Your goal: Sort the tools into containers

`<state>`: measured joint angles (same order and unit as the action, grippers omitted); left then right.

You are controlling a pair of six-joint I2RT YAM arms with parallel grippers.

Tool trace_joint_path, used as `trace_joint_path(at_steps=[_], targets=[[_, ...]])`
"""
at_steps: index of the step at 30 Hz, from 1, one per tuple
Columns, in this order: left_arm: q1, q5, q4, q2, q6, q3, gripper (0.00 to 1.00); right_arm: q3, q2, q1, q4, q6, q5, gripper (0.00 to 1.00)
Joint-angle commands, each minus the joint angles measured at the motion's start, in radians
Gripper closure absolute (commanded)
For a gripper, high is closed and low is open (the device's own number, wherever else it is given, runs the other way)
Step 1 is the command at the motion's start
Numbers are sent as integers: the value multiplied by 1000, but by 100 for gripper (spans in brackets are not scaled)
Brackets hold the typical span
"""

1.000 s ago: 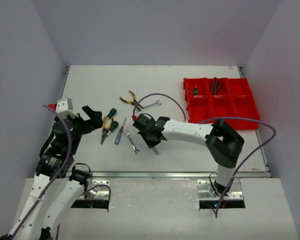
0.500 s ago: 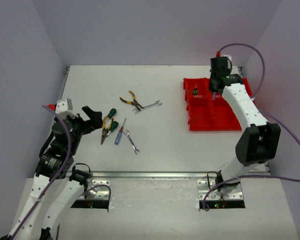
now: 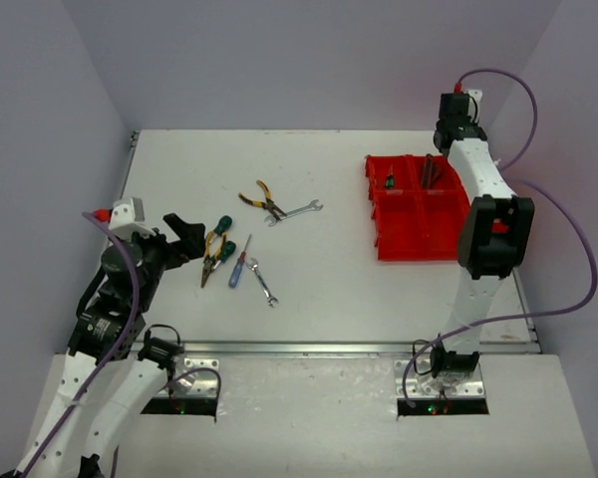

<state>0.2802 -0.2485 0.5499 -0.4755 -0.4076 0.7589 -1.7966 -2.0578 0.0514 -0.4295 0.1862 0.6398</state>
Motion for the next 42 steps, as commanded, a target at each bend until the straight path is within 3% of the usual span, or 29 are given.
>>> trace_joint_path(at_steps=[1,11,20,22,25,31,36,39,42], targets=[[24,12,-43,0,13,20,0,-54,-52,41,142,-80,76,100],[42,8,-38,-10,13,23,0,127,0,41,393,-227,120,100],[49,6,-38,-1,13,23,0,228,45,44,490,-217,85,97],[50,5,-38,3,13,23,0,229,44,44,491,-217,80,79],[51,3,-38,3,13,23,0,223,44,44,475,-205,75,39],[51,3,-38,2,12,22,0,190,54,43,395,-137,55,29],[50,-3,-50,-21,13,19,0,120,121,9,169,78,-19,18],[48,0,-49,-92,14,27,0,164,224,-110,170,127,-32,1],[48,24,-41,-181,19,34,0,169,296,-237,101,142,-90,1]])
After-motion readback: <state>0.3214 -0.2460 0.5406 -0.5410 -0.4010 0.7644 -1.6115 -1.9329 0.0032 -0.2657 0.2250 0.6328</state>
